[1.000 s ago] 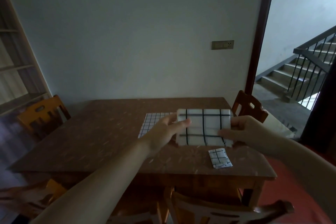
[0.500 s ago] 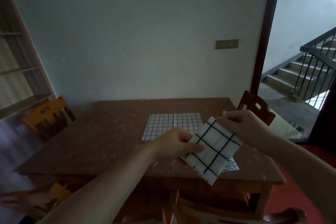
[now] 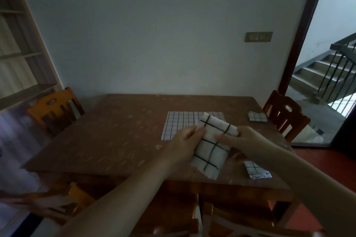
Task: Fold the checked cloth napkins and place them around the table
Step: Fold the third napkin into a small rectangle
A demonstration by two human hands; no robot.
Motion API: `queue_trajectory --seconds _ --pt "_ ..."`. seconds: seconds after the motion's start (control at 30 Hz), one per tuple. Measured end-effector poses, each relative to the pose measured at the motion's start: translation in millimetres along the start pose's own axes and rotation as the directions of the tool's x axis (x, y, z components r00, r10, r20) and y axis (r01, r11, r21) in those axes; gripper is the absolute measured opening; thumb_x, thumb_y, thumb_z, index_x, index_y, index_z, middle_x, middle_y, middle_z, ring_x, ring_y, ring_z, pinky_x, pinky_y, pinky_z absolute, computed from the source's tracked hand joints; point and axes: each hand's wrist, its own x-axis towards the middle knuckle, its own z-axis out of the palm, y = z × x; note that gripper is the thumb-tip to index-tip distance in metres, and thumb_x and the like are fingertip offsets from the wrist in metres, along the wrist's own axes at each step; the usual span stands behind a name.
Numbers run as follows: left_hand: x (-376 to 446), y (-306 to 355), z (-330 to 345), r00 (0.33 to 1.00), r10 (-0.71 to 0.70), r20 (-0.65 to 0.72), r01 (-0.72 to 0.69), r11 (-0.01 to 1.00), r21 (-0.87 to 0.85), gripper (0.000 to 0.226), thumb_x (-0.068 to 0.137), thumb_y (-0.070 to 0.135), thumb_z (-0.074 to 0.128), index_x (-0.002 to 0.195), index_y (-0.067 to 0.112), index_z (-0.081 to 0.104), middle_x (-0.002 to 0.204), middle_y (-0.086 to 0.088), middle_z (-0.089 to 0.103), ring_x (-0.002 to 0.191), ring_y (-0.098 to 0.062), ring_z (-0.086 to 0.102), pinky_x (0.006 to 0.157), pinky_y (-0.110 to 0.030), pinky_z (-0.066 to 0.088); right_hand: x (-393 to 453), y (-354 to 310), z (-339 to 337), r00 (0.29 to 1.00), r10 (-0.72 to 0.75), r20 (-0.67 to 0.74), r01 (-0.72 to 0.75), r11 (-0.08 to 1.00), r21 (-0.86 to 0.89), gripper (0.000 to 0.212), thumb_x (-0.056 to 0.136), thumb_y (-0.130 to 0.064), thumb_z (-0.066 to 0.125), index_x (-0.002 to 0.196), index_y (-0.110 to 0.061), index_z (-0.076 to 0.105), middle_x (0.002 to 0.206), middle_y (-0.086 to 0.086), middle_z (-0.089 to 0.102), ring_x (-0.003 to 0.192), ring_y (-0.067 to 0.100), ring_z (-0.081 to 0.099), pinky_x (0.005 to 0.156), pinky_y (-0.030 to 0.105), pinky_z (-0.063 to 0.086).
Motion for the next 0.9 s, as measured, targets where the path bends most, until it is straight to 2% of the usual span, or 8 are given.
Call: queue_trajectory --seconds 0.07,0.17,0.23,0.3,0.37,0.43,0.63,0.9 --pt "-2 -23 -17 0.999 0.009 -0.033 -0.008 0.999 0.05 0.029 0.099 0.046 0.047 0.094 0.026 0.068 0.094 -0.001 0.072 0.089 -0.018 0.07 0.084 -0.053 0.056 12 11 27 0.992 0.102 0.076 -0.106 0.994 0.041 0.014 0.083 -0.024 0.073 0.089 -0.012 0.07 0.077 -0.001 0.077 0.071 0.014 0.074 0.062 0.025 0.059" --pt "-13 -57 -42 0.994 -0.069 0.084 0.071 0.997 -0.013 0.023 0.1 0.043 0.047 0.104 0.027 0.062 0.086 0.001 0.072 0.066 -0.012 0.069 0.06 -0.034 0.059 34 25 62 0.984 0.166 -0.062 -0.158 0.98 0.121 0.015 0.082 -0.02 0.074 0.094 -0.012 0.07 0.088 0.004 0.077 0.083 0.02 0.075 0.082 0.042 0.06" --pt "-19 -78 -57 0.975 -0.104 0.197 0.113 0.993 -0.037 0.017 0.099 0.036 0.052 0.111 0.026 0.06 0.073 0.002 0.071 0.052 -0.012 0.062 0.049 -0.025 0.05 45 32 81 0.964 0.21 -0.161 -0.182 0.968 0.171 0.017 0.083 -0.02 0.073 0.097 -0.011 0.07 0.091 0.007 0.076 0.084 0.022 0.074 0.081 0.046 0.06" --pt "-20 -100 -68 0.972 -0.118 0.204 0.137 0.987 -0.08 0.018 0.099 0.029 0.056 0.113 0.018 0.061 0.066 0.002 0.065 0.05 -0.013 0.058 0.049 -0.024 0.047 51 41 103 0.945 0.273 -0.178 -0.229 0.945 0.233 0.018 0.085 -0.026 0.071 0.097 -0.013 0.07 0.091 0.008 0.076 0.079 0.021 0.075 0.074 0.042 0.062" --pt "-18 -119 -76 0.975 -0.158 0.157 0.176 0.978 -0.108 0.019 0.098 0.027 0.058 0.108 0.011 0.061 0.066 0.0 0.062 0.05 -0.013 0.057 0.05 -0.026 0.045 51 52 126 0.928 0.366 -0.064 -0.339 0.903 0.263 0.021 0.087 -0.031 0.069 0.099 -0.014 0.069 0.087 0.007 0.076 0.073 0.021 0.074 0.064 0.034 0.059" --pt "-16 -133 -83 0.962 -0.237 0.139 0.252 0.961 -0.109 0.019 0.098 0.029 0.058 0.101 0.01 0.061 0.068 -0.001 0.062 0.052 -0.011 0.057 0.051 -0.025 0.045 51 61 146 0.905 0.421 0.052 -0.421 0.874 0.243 0.017 0.09 -0.023 0.067 0.103 -0.013 0.067 0.077 0.005 0.074 0.066 0.019 0.07 0.055 0.028 0.053" --pt "3 -177 -101 0.85 -0.462 0.253 0.515 0.829 -0.218 0.022 0.096 0.023 0.062 0.115 0.013 0.062 0.077 -0.001 0.068 0.061 -0.008 0.062 0.06 -0.023 0.05 82 89 165 0.897 0.441 0.011 -0.433 0.876 0.214 0.013 0.093 -0.01 0.061 0.102 -0.018 0.064 0.057 -0.002 0.067 0.049 0.007 0.061 0.045 0.019 0.046" --pt "39 -229 -118 0.765 -0.616 0.19 0.638 0.764 -0.095 0.012 0.098 0.019 0.057 0.107 0.023 0.062 0.082 0.001 0.071 0.065 -0.007 0.064 0.065 -0.023 0.051 161 140 190 0.818 0.566 0.104 -0.575 0.795 0.192 0.017 0.093 -0.008 0.05 0.1 -0.011 0.065 0.078 0.011 0.069 0.057 0.018 0.063 0.049 0.027 0.048"
